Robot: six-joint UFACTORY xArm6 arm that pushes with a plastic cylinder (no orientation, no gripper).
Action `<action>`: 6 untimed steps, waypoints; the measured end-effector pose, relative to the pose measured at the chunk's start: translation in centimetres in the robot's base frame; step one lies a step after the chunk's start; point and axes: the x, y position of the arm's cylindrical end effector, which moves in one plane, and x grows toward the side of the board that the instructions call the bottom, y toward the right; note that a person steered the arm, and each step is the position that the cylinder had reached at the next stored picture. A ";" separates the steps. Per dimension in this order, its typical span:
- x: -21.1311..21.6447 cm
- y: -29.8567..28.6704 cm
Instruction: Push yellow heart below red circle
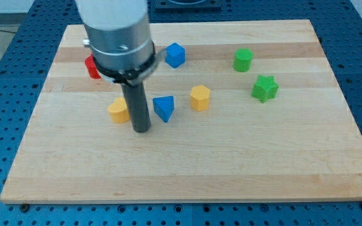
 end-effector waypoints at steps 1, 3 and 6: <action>-2.4 -1.7; -2.2 -7.4; -4.8 -9.9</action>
